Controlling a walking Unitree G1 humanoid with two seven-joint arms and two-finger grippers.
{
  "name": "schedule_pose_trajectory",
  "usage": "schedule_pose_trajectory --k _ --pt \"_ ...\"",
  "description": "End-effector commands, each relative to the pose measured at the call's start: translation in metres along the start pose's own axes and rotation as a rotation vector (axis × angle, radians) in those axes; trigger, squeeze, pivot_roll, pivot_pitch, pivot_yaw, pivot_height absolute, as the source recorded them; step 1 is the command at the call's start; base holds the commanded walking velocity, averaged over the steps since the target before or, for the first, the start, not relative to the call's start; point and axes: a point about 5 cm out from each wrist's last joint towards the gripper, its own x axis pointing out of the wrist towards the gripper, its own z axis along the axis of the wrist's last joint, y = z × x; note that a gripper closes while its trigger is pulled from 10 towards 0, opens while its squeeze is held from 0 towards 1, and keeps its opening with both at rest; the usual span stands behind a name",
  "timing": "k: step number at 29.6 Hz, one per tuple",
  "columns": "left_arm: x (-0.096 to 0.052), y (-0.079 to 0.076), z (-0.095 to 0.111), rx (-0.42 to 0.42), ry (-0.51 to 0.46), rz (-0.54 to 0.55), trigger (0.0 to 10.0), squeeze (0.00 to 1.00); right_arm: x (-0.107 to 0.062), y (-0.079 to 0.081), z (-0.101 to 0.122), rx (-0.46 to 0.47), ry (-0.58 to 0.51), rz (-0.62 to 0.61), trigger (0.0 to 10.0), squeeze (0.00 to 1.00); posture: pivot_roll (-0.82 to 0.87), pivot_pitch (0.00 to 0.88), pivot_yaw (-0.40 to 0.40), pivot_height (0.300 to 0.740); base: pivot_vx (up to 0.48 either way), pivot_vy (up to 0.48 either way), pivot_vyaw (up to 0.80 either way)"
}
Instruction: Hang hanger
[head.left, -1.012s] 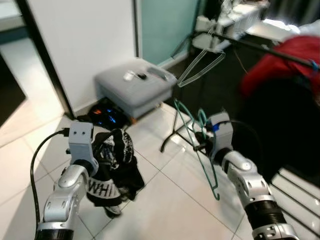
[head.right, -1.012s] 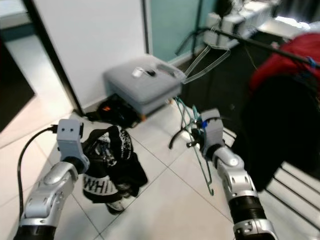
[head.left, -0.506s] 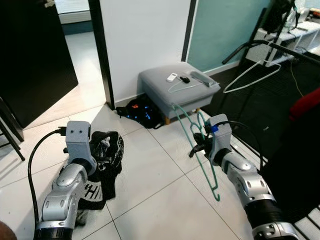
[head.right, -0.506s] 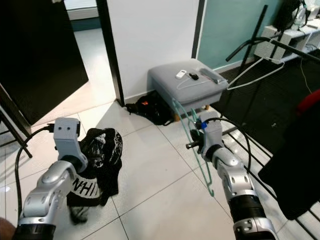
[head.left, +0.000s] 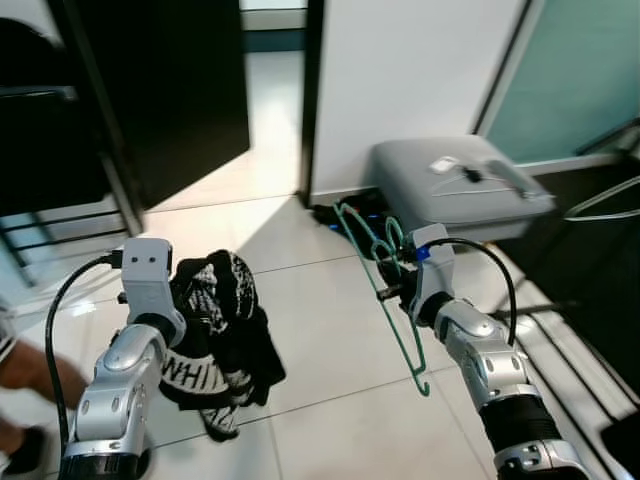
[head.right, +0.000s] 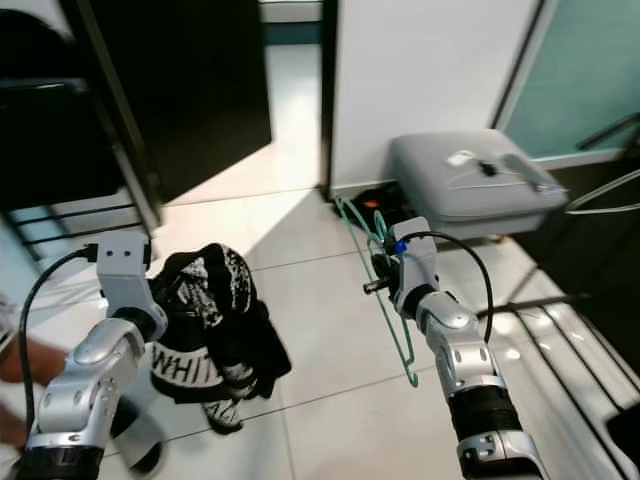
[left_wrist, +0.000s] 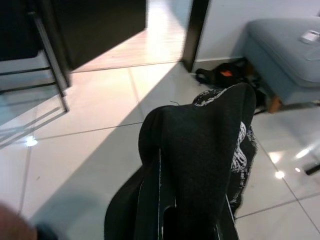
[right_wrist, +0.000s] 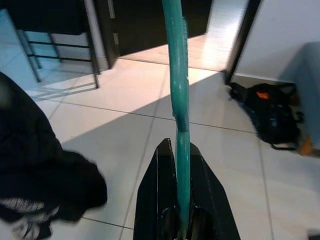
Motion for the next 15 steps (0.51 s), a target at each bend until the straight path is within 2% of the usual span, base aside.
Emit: schedule_pose_trajectory --k 1,15 --pt "-0.0005 -0.0015 0.0044 -0.015 -0.029 -0.016 10.0 0.0 -0.0024 -0.0003 -0.0037 -0.003 0.009 0.002 10.0 0.0 -0.01 0.045 -0.06 0.74 0.0 0.0 0.8" --pt "-0.0008 -0.0007 0.0131 -0.038 -0.09 0.012 10.0 0.0 -0.0015 0.0011 -0.0035 -0.017 0.028 0.067 10.0 0.0 0.0 0.056 -0.076 0.74 0.0 0.0 0.8"
